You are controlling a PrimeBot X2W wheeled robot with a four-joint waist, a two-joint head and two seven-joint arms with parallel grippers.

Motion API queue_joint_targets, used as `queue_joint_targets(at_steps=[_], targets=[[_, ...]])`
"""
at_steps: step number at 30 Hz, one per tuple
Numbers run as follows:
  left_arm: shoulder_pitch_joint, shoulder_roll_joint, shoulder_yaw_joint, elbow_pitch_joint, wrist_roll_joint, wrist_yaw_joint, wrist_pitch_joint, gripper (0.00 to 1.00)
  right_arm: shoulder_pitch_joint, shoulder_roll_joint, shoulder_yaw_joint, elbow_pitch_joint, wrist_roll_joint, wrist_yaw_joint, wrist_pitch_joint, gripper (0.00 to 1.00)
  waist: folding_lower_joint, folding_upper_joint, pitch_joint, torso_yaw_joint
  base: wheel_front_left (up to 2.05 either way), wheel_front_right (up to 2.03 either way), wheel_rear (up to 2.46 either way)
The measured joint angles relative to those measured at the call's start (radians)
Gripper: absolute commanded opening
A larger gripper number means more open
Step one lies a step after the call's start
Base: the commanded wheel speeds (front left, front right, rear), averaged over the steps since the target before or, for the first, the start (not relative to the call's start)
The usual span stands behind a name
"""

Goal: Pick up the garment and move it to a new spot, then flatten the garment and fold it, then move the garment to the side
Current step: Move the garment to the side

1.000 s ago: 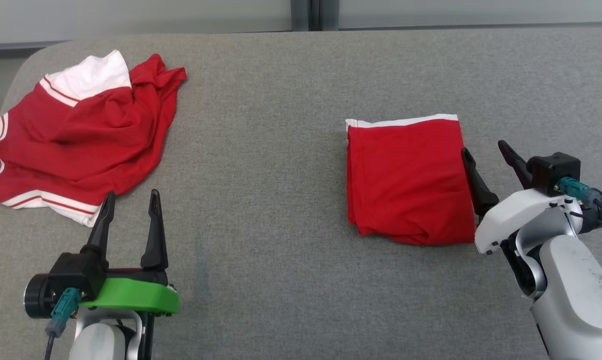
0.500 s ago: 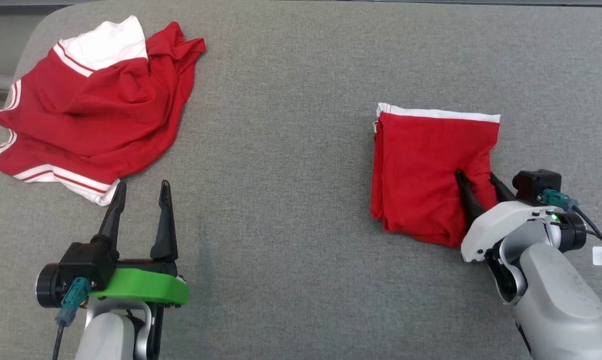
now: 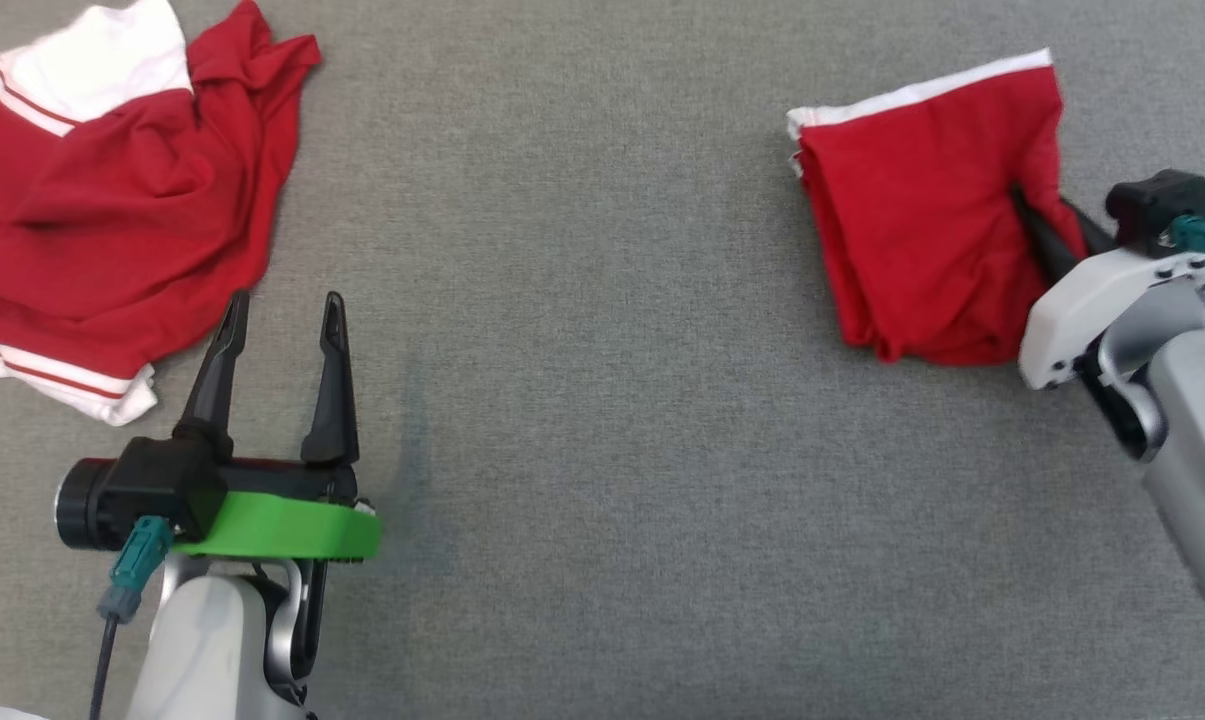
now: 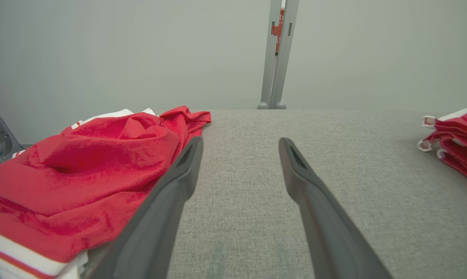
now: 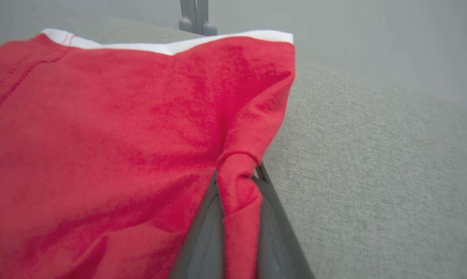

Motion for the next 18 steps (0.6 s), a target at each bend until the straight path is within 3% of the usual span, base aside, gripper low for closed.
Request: queue_joint_targets(at_steps=[8,18], targets=[[-0.077,0.048,-0.008,-0.064,0.032,-0.003,0.008,1.0,-0.125,-0.225,0.014,-0.032,0.067,0.0,0.014,0.0,0.0,0.0,0.122,-0.07,0.0,0.0,0.0],[-0.093,0.105,-0.009,-0.175,0.058,-0.002,0.063,1.0,-0.183,-0.381,-0.017,-0.031,0.119,0.0,0.004,0.0,0.0001,0.0,0.233,-0.201,0.0,0.0,0.0]])
